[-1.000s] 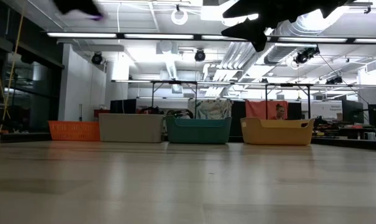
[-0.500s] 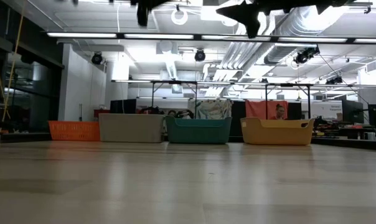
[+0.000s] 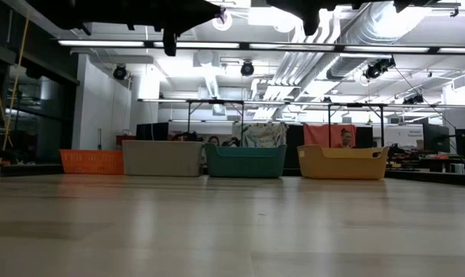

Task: Sort Halloween decoration
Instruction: Put the violet witch hat into the gray bin

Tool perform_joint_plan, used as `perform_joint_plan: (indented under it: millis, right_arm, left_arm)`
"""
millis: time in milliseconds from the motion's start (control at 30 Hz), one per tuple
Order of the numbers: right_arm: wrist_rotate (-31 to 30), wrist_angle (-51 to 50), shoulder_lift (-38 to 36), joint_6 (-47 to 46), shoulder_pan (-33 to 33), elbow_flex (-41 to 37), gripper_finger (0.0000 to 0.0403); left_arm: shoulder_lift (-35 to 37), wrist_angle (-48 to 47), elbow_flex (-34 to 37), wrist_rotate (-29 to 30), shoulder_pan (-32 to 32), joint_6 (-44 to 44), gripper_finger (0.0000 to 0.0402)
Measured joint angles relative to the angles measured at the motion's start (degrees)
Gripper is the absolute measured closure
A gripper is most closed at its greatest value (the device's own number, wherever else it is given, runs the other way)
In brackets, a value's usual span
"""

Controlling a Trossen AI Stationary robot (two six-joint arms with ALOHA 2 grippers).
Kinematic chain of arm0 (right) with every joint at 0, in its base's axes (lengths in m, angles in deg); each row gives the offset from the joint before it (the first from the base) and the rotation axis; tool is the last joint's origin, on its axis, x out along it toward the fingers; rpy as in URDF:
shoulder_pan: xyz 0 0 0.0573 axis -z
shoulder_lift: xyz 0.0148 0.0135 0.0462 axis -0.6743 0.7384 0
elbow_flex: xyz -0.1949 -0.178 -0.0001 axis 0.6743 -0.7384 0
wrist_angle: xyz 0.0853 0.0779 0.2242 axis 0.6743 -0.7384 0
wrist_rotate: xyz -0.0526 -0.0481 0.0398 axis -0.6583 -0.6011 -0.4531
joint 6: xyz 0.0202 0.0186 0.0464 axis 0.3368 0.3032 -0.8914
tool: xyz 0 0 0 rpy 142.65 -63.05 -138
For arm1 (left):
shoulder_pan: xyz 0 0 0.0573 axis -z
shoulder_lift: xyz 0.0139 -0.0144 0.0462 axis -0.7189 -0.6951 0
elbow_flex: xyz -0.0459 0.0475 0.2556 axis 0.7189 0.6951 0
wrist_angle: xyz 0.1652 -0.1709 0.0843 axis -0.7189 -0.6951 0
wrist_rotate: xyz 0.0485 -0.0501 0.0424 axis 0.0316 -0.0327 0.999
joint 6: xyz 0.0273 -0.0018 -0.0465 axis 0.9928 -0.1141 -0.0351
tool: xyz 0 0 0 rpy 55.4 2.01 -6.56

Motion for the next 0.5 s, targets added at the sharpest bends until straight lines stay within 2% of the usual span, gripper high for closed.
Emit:
perform_joint_plan:
  millis: [367, 500]
  right_arm:
    - [-0.02, -0.01, 0.0, -0.61, 0.04, 0.0, 0.0199]
    - [-0.02, -0.02, 0.0, -1.98, 0.04, 0.0, 0.0199]
  left_arm:
    - [0.0, -0.13, 0.0, -0.15, -0.41, 0.03, 0.0401]
    - [0.0, -0.22, 0.0, -0.23, -2.89, 0.04, 0.0401]
